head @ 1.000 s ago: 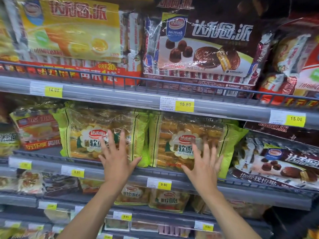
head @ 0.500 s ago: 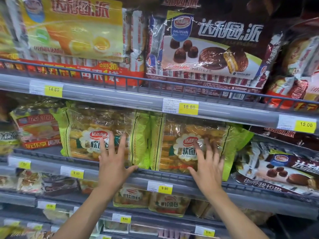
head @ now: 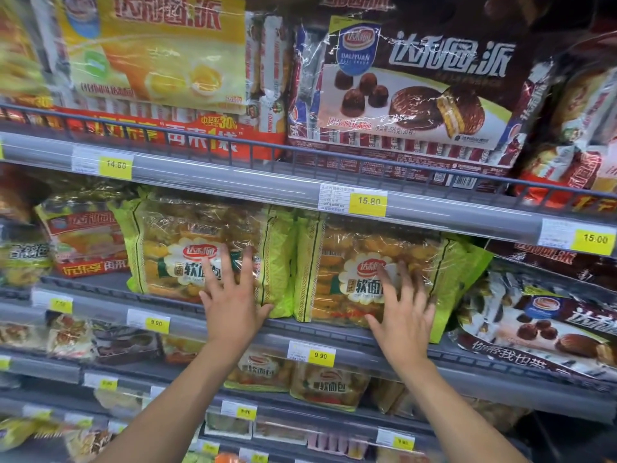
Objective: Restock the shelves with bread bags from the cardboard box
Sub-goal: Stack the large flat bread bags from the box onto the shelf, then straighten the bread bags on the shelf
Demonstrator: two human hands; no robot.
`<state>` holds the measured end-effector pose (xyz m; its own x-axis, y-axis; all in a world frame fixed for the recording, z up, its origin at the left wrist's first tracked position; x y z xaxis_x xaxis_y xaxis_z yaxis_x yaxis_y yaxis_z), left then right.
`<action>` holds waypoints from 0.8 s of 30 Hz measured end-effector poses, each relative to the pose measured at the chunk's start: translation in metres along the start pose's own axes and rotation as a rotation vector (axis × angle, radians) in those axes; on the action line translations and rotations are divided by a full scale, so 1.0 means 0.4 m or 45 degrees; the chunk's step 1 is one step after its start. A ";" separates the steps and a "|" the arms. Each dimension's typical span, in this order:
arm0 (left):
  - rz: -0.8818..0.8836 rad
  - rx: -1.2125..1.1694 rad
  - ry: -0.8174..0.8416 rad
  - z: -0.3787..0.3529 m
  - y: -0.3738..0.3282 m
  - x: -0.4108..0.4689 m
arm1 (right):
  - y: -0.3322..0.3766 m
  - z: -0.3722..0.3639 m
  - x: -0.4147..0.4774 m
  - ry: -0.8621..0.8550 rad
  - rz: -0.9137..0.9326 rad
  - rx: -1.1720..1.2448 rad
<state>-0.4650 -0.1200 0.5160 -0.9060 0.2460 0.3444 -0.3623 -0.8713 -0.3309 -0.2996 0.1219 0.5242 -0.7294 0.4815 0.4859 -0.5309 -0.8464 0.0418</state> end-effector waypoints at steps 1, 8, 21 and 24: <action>-0.008 0.010 0.000 0.003 0.004 0.000 | 0.000 0.002 -0.001 0.004 0.002 -0.001; -0.108 0.024 -0.012 0.024 0.043 -0.014 | -0.002 0.032 -0.017 0.057 0.025 -0.005; -0.501 -0.105 0.084 0.094 0.239 -0.041 | 0.186 0.091 -0.115 0.050 -0.074 0.182; -0.543 -0.113 0.083 0.105 0.284 -0.061 | 0.265 0.075 -0.157 0.058 -0.061 0.233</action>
<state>-0.4750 -0.2427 0.5069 -0.6820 0.6046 0.4114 -0.7218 -0.6469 -0.2459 -0.2970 -0.0050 0.5243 -0.7261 0.5284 0.4399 -0.4811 -0.8476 0.2239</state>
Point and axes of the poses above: each hand's wrist, its own x-axis towards the middle knuckle, its own z-axis out of the back of the hand, y = z × x, the point moved 2 cm from there along x, towards the middle knuckle, and after that the axes turned 4 degrees about z, right-handed, at the moved point
